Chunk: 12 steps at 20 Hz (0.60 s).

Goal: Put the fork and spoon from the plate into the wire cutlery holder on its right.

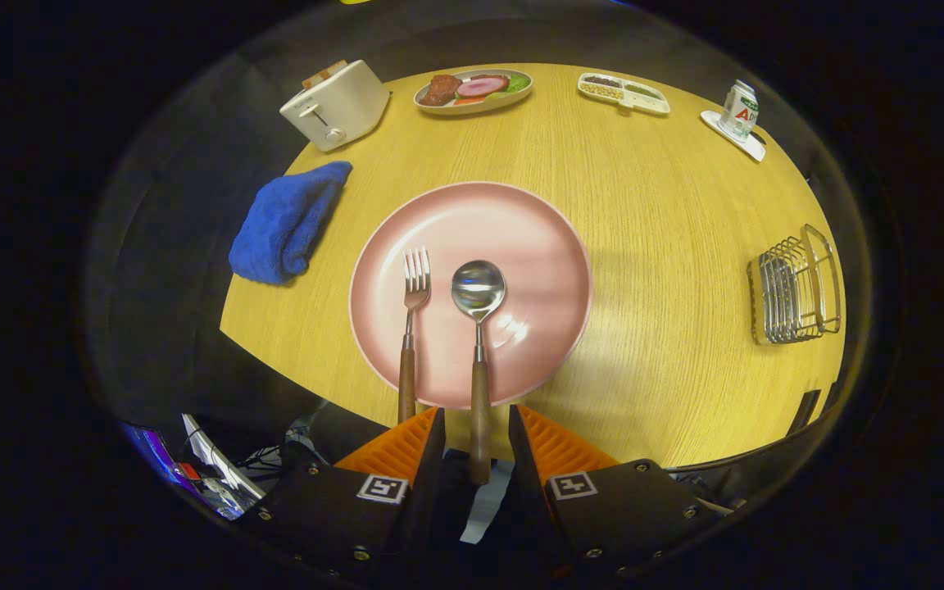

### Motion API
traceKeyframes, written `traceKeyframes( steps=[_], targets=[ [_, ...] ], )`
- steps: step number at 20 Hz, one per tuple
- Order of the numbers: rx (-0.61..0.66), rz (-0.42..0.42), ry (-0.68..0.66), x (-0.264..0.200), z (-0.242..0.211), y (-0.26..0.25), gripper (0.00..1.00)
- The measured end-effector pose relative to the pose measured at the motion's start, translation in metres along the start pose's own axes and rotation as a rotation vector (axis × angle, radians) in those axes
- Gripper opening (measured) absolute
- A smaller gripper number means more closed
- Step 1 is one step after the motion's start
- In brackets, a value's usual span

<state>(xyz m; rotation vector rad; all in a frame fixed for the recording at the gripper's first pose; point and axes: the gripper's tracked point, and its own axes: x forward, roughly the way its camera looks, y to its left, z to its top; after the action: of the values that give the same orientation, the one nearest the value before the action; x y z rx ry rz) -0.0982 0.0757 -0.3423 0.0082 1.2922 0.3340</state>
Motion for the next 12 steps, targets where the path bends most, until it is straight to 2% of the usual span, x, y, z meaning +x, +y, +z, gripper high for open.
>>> traceKeyframes(
  steps=[7, 12],
  targets=[
    [-0.053, -0.054, 0.148, 0.022, -0.031, -0.006, 0.49],
    [-0.076, -0.08, 0.161, 0.031, -0.031, -0.009, 0.48]
  ],
)
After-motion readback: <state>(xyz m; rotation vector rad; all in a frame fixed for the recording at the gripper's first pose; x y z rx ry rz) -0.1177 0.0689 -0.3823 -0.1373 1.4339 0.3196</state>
